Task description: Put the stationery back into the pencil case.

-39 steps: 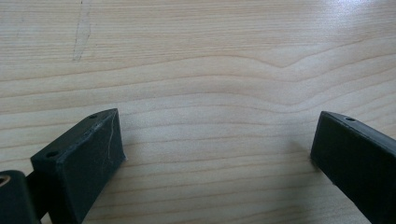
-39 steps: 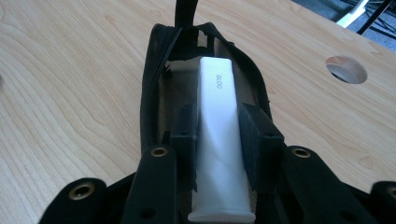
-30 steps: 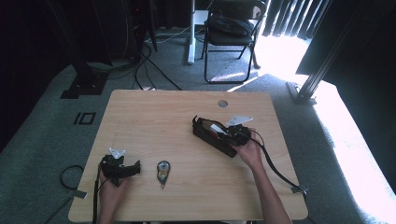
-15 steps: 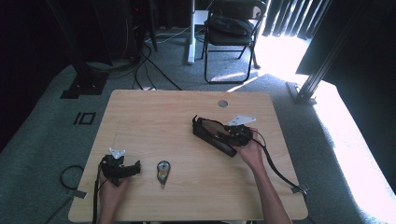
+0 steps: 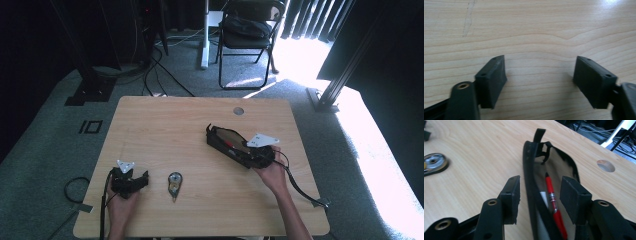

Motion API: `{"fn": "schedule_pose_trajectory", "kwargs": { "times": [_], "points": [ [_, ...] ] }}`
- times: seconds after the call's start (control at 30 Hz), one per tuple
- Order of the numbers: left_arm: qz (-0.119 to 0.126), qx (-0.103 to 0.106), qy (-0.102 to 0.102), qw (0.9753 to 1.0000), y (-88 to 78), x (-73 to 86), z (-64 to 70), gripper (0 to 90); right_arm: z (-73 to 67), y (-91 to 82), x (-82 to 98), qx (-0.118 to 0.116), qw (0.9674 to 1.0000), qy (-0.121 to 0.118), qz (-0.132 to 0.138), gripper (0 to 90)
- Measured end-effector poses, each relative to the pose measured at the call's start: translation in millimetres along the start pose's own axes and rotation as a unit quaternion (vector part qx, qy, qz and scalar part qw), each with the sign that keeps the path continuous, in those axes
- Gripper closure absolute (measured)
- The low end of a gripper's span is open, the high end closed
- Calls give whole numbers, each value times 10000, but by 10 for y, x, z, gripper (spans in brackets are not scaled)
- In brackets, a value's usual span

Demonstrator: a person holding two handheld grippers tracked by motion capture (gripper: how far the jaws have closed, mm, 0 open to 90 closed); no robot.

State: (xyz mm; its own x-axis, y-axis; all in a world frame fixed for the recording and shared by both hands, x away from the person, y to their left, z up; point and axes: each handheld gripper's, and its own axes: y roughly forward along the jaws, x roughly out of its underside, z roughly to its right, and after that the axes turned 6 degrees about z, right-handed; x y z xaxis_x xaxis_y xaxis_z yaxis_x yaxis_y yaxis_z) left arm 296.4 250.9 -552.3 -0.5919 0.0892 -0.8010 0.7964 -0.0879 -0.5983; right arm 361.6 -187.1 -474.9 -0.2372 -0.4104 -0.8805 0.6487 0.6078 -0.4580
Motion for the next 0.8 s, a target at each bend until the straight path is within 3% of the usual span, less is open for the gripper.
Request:
{"fn": "schedule_pose_trajectory", "kwargs": {
  "times": [0.13, 0.23, 0.4, 0.8],
  "points": [
    [43, 119, 84, 9999, -2, -1, 69, 389, -58, -43, 14, -41, 10000, -41, 22, 500],
    [-1, 359, 270, 9990, 18, -39, 196, 439, -98, -77, 9, -77, 9999, -115, 39, 500],
    [-60, 679, 546, 9962, 40, -72, 388, 445, -123, -94, 15, -98, 9999, -118, 46, 500],
    [-97, 1015, 793, 9916, 49, -91, 705, 444, -183, -132, 49, -162, 9998, -128, 72, 500]
  ]
}}
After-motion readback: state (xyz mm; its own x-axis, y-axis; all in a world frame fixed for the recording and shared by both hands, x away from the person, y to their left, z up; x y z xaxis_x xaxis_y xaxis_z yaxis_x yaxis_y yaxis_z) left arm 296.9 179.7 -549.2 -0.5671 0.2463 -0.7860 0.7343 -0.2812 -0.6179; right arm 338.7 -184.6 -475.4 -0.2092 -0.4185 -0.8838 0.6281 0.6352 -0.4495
